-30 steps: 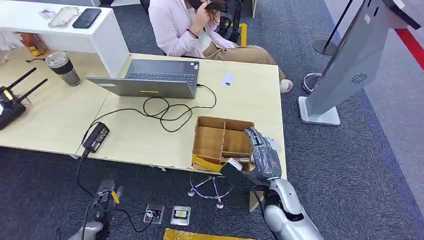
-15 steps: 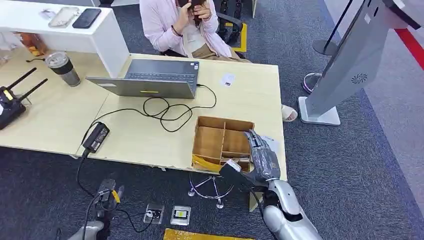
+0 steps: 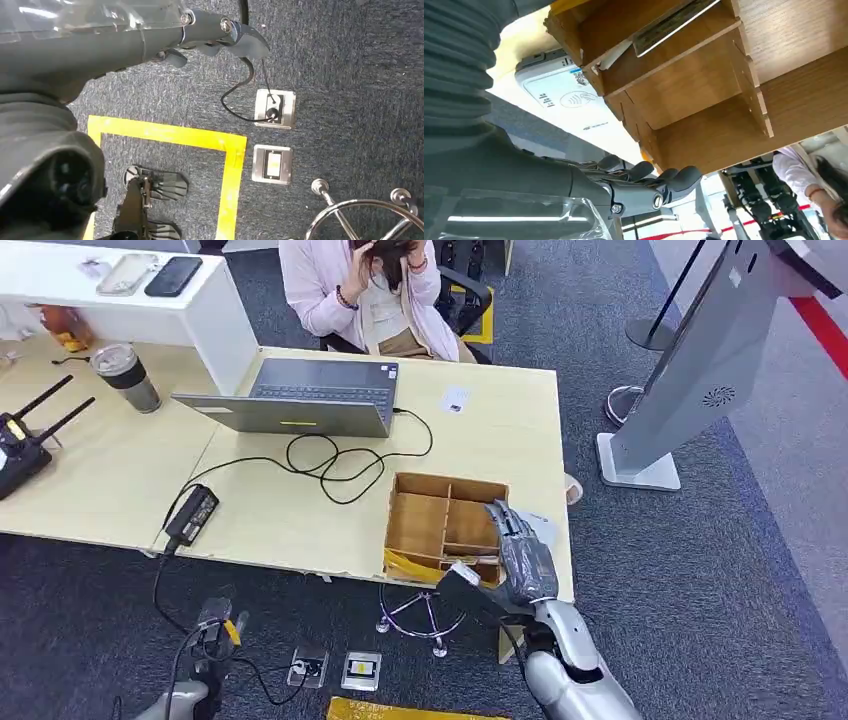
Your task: Pass the card to the sensor for recognition and then transmit it.
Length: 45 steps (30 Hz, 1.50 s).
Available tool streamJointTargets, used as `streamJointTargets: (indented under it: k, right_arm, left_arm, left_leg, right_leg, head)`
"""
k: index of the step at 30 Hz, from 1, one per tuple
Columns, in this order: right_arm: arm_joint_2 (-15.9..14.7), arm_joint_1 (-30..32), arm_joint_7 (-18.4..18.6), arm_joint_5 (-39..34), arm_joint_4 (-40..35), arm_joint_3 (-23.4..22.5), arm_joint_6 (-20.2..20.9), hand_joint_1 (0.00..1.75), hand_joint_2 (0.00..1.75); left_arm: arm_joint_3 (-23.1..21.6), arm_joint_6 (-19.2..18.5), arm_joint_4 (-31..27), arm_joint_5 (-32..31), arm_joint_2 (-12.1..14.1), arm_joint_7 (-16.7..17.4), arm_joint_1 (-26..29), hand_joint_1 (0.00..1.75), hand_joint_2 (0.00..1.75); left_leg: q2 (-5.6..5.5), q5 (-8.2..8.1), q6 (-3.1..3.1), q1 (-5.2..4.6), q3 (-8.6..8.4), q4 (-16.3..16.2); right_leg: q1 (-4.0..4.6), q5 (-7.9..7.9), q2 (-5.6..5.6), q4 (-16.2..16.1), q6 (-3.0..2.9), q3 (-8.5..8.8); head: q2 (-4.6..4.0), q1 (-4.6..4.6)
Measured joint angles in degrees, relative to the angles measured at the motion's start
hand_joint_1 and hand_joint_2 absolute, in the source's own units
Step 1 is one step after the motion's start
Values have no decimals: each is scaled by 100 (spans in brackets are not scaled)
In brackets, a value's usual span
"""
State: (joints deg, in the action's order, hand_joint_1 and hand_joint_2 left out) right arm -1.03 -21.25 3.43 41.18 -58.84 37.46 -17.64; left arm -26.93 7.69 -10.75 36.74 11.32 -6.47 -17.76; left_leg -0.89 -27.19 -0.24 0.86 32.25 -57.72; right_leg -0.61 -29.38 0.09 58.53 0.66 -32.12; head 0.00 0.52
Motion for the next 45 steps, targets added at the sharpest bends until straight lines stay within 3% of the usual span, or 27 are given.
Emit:
streamJointTargets:
  k: [2, 3, 4, 5, 28, 30, 31, 32, 45]
  right_arm:
    - [0, 0, 7, 2, 0, 0, 9, 0, 175]
    - [0, 0, 11, 2, 0, 0, 13, 21, 175]
    - [0, 0, 13, 4, 0, 0, 15, 166, 175]
    - [0, 0, 20, 4, 0, 0, 17, 175, 175]
    - [-2, 2, 46, 79, 2, 0, 111, 175, 175]
    - [-2, 4, 44, 79, 2, 0, 116, 166, 175]
    - [-2, 5, 46, 76, 2, 0, 116, 141, 175]
    - [-2, 6, 46, 72, 0, 0, 120, 0, 175]
    - [-2, 10, 107, 135, -11, 0, 70, 0, 175]
  left_arm:
    - [0, 0, 0, -7, 0, 0, 0, 0, 0]
    - [0, 0, 0, -20, 0, 2, 0, 0, 0]
    - [0, 0, 0, -28, 0, 2, 0, 0, 0]
    - [0, 0, 0, -33, 0, 2, 0, 0, 0]
    - [17, 4, -7, -44, 0, 4, -2, 0, 0]
    - [17, 7, -7, -46, 0, 7, -2, 0, 0]
    - [17, 7, -7, -46, 0, 9, -2, 0, 0]
    - [20, 7, -7, -46, 0, 11, -2, 0, 0]
    - [48, 4, -7, -83, 0, 15, -2, 0, 0]
  left_leg:
    - [0, 0, 0, 0, 0, 0]
    - [0, 0, 0, 0, 0, 0]
    - [0, 0, 0, 0, 0, 0]
    - [0, 0, 0, 0, 0, 0]
    - [0, 0, 0, 0, 0, 0]
    - [0, 0, 0, 0, 0, 0]
    - [0, 0, 0, 0, 0, 0]
    - [0, 0, 0, 0, 0, 0]
    - [0, 0, 0, 0, 0, 0]
  right_leg:
    - [0, 0, 0, 0, 0, 0]
    - [0, 0, 0, 0, 0, 0]
    - [0, 0, 0, 0, 0, 0]
    - [0, 0, 0, 0, 0, 0]
    - [0, 0, 0, 0, 0, 0]
    - [0, 0, 0, 0, 0, 0]
    - [0, 0, 0, 0, 0, 0]
    - [0, 0, 0, 0, 0, 0]
    - [0, 0, 0, 0, 0, 0]
  head:
    - [0, 0]
    - [0, 2]
    - [0, 0]
    - [0, 0]
    - [0, 0]
    - [0, 0]
    - [0, 2]
    - [0, 2]
    - [0, 0]
